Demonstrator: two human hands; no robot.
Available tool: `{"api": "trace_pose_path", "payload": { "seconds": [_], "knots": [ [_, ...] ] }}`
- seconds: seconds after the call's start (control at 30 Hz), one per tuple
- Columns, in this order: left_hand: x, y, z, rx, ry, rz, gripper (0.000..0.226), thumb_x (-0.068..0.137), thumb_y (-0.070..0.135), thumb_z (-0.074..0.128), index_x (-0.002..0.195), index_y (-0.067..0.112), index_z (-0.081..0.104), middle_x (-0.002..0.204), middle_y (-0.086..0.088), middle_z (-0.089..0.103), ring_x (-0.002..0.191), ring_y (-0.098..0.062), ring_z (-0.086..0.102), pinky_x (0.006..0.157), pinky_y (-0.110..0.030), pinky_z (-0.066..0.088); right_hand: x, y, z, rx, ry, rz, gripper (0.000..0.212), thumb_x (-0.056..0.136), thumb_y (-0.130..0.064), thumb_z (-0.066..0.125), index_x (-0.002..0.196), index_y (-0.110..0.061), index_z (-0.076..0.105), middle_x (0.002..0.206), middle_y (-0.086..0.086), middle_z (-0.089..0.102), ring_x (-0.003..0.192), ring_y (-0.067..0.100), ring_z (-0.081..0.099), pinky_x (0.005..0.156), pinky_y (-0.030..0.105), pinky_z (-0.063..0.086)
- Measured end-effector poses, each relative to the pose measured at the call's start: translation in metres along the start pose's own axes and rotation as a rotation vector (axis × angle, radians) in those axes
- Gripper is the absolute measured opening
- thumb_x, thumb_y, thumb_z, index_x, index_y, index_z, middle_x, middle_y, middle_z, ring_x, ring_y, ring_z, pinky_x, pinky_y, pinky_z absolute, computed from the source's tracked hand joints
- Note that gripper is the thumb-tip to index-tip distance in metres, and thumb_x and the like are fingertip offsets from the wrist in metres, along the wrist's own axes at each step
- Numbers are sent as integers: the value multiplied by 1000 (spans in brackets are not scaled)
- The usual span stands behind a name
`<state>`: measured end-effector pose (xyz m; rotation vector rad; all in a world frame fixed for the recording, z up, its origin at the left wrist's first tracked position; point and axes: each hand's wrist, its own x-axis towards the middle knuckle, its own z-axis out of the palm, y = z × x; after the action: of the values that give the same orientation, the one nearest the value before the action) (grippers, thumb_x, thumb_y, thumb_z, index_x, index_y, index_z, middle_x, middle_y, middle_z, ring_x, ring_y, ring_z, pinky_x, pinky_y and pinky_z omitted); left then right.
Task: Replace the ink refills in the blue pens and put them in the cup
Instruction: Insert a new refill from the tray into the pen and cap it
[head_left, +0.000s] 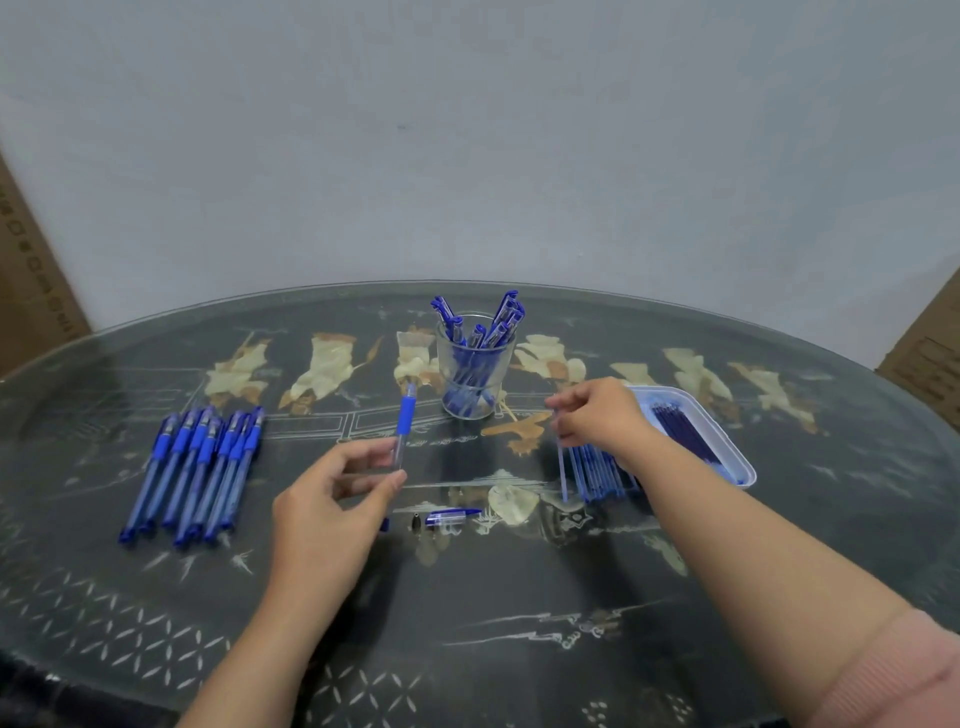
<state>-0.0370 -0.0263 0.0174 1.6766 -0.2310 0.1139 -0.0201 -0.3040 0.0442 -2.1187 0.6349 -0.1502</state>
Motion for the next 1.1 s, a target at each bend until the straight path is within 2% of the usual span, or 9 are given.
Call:
{"api": "trace_pose_path", "payload": {
  "seconds": [0.2, 0.33, 0.47, 0.63, 1.1],
  "knots": [
    [2, 0, 1, 20, -16, 7, 34, 79, 2, 76, 92, 33, 72, 90, 15, 73, 80, -6, 70, 86, -43, 57, 10, 6, 4, -115, -3, -1, 18, 83, 3, 73, 100, -5, 74, 92, 14, 73, 82, 27, 73, 82, 37, 60],
    [4, -3, 2, 12, -5, 1, 36, 79, 1, 76, 90, 35, 71, 90, 15, 73, 80, -8, 70, 86, -46, 56, 10, 8, 3, -205, 36, -32, 15, 85, -3, 74, 99, -9, 74, 97, 11, 71, 79, 22, 67, 81, 34, 59],
    [3, -2, 3, 19, -15, -2, 35, 79, 2, 76, 90, 34, 71, 90, 16, 73, 79, -6, 70, 85, -42, 57, 10, 13, 5, -280, 67, -62, 15, 84, -6, 75, 99, -10, 75, 101, 11, 71, 84, 19, 63, 84, 32, 55],
    [2, -2, 3, 20, -15, -7, 35, 79, 1, 76, 89, 35, 71, 89, 15, 73, 78, -5, 69, 86, -41, 56, 12, 19, 9, -335, 111, -90, 15, 86, -4, 71, 97, -12, 76, 105, 10, 70, 94, 22, 64, 79, 28, 49],
    [2, -2, 3, 30, -18, -15, 36, 79, 1, 76, 89, 34, 71, 87, 15, 73, 74, -6, 69, 85, -42, 56, 13, 29, 12, -317, 158, -92, 28, 84, 6, 59, 94, -18, 71, 102, 9, 68, 91, 24, 63, 72, 27, 47]
  ]
}}
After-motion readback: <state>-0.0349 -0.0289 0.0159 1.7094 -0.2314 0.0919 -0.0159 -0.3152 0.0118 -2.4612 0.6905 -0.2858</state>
